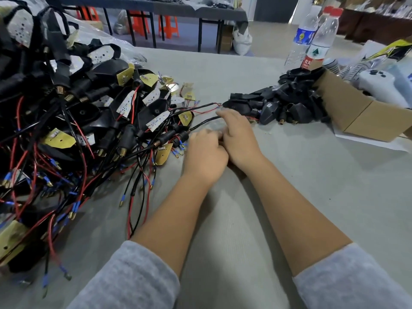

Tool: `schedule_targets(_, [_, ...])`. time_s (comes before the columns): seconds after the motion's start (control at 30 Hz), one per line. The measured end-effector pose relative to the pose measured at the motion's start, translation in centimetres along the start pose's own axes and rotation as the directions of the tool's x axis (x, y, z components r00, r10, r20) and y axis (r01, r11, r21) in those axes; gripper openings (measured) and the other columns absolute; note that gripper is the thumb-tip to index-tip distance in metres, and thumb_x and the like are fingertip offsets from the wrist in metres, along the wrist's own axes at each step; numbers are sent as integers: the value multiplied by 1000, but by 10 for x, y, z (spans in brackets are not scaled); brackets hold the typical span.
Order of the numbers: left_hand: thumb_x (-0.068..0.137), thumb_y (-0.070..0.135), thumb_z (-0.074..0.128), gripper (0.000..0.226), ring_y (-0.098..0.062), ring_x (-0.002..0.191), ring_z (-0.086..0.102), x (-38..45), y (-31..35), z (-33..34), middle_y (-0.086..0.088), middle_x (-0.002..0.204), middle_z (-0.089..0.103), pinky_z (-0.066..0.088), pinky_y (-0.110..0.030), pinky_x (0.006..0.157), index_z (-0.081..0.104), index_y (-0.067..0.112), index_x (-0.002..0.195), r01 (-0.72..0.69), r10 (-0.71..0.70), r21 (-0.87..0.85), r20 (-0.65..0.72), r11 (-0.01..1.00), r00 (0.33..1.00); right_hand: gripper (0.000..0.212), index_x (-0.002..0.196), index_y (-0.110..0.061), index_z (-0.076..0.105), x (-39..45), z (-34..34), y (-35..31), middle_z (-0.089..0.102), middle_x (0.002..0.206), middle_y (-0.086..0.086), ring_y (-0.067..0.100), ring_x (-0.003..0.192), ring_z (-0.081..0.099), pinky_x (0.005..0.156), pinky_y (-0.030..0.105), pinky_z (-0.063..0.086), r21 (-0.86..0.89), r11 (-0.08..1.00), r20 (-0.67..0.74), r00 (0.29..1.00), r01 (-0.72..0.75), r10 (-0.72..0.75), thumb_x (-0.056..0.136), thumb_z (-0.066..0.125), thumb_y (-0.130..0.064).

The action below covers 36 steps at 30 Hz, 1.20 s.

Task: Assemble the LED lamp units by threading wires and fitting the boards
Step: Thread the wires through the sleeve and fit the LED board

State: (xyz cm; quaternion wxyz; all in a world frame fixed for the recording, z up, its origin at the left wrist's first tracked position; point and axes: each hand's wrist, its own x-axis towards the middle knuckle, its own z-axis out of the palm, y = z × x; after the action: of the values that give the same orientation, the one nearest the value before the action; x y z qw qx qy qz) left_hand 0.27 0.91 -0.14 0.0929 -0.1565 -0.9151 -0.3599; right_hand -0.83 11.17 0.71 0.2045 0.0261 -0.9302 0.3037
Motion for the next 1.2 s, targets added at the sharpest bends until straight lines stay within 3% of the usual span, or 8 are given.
schedule_targets(0.1, [81, 3, 42, 30, -34, 101, 48, 2, -2, -1, -15, 104, 61, 31, -32, 83, 68, 5, 97, 94, -93, 15, -63, 995, 994, 63, 150, -29, 32, 10, 5, 1, 39, 152, 2, 23, 144, 25, 115, 40, 20, -90, 996, 140, 990, 1, 11, 92, 41, -6])
schedule_targets(0.2, [91, 15, 41, 33, -29, 115, 36, 3, -4, -4, -10, 120, 50, 26, -30, 90, 69, 15, 109, 191, -191, -17, -134, 981, 972, 51, 149, -32, 32, 14, 9, 5, 42, 149, 2, 25, 140, 26, 108, 39, 21, -170, 984, 207, 975, -49, 85, 99, 38, -22])
schedule_targets(0.43, [91, 17, 43, 30, -26, 120, 35, 6, -6, -14, -7, 126, 50, 21, -24, 88, 64, 22, 112, 204, -225, -123, -187, 971, 956, 23, 108, -23, 66, 3, 1, 4, 59, 114, 6, 31, 110, 42, 89, 37, 33, -400, 916, 76, 996, -6, 40, 93, 49, -21])
schedule_targets(0.67, [93, 24, 42, 31, -29, 118, 39, 5, -9, -8, -4, 114, 63, 28, -30, 97, 68, 25, 110, 119, -113, 79, -84, 990, 990, 21, 113, -21, 58, -18, -19, 13, 50, 124, 5, 29, 119, 39, 93, 36, 32, -464, 877, -25, 991, -127, 130, 94, 50, -17])
schedule_targets(0.83, [89, 20, 51, 23, -27, 114, 45, -1, -4, -4, 0, 114, 62, 36, -35, 92, 67, 26, 105, -106, 110, 267, -2, 958, 994, 21, 98, -16, 64, -27, -27, 18, 40, 121, 7, 26, 112, 44, 95, 35, 41, -75, 939, -195, 928, -336, 316, 90, 48, -6])
schedule_targets(0.97, [88, 10, 54, 27, -24, 107, 49, -4, 0, -9, 4, 105, 65, 40, -36, 85, 68, 28, 102, -206, 212, 180, -12, 962, 977, 18, 83, -9, 63, -24, -34, 17, 62, 95, 4, 20, 83, 62, 77, 39, 50, 304, 834, -143, 844, -460, 517, 89, 48, -18])
schedule_targets(1.03, [87, 9, 55, 26, -23, 103, 53, -4, 1, -12, 7, 99, 67, 45, -39, 86, 69, 28, 99, -214, 220, 95, -58, 972, 974, 17, 84, -10, 65, -25, -37, 20, 63, 77, -2, 15, 70, 60, 70, 37, 51, 390, 801, -156, 824, -455, 545, 89, 53, -23])
schedule_targets(1.2, [88, 26, 55, 31, -20, 112, 49, 0, 1, -11, 6, 103, 67, 42, -33, 81, 60, 28, 118, -114, 121, 67, -109, 991, 987, 21, 108, -21, 60, -22, -37, 28, 58, 81, -6, -3, 64, 55, 63, 16, 49, 567, 774, -314, 795, -282, 519, 93, 55, -7])
